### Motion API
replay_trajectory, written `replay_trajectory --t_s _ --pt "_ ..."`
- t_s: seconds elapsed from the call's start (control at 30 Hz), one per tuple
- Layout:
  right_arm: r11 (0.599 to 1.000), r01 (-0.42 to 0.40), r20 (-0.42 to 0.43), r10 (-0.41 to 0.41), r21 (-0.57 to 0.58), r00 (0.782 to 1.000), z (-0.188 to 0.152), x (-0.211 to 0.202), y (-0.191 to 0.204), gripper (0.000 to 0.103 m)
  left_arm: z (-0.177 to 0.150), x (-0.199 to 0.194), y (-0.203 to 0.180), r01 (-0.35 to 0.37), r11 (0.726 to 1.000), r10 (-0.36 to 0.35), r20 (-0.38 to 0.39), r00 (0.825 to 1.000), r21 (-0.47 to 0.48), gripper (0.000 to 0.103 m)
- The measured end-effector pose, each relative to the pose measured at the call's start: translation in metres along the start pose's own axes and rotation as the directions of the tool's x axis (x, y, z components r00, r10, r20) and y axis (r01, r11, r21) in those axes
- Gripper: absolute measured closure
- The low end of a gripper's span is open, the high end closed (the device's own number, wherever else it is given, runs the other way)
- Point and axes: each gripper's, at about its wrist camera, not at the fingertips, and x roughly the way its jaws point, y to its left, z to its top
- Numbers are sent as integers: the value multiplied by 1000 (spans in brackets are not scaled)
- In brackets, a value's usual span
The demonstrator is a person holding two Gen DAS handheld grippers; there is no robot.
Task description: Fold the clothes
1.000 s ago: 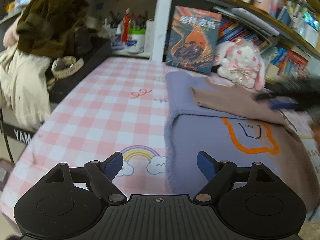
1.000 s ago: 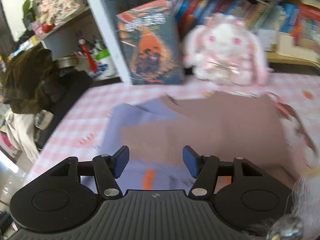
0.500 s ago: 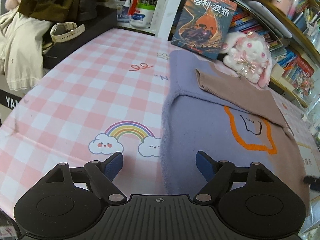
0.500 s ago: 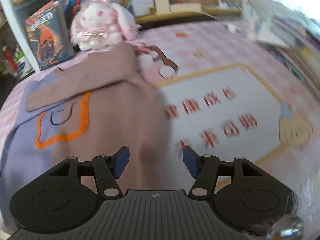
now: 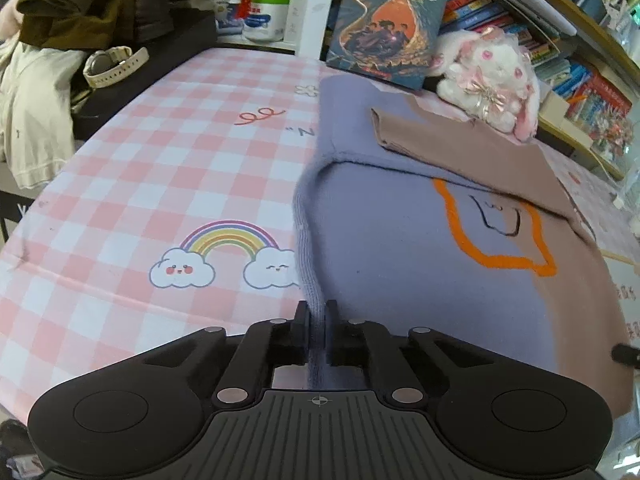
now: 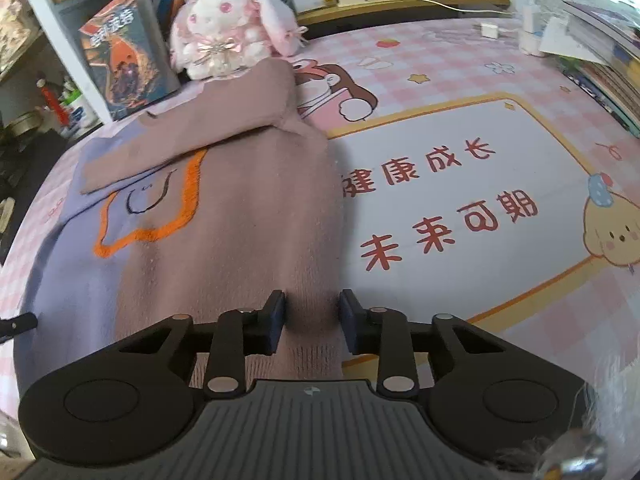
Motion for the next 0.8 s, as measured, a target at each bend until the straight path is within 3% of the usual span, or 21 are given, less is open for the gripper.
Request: replay_trajectory --t_s 0.03,0.27,0.37,0.5,0.63,0.8 --pt "1000 -22 -9 22 6 1000 1 1 -1 91 0 -1 -2 5 1000 -5 3 1000 0 99" --pt "984 -177 11 177 33 984 15 -11 7 91 1 -9 -14 39 999 -39 23 999 -6 96" --pt "980 -180 -13 182 85 983 16 -8 4 87 -3 -5 -5 27 998 -28 -15 999 -58 93" --pt "977 -157 -37 164 145 986 9 -5 -6 78 -7 -3 8 39 992 -46 -55 997 -122 79" --pt "962 -176 -58 192 211 980 -1 -3 -18 77 -16 -4 18 70 980 -83 -60 995 -186 74" --pt "946 -226 -61 246 233 967 -7 -3 -18 77 -20 -6 20 99 973 -113 -58 992 -206 77"
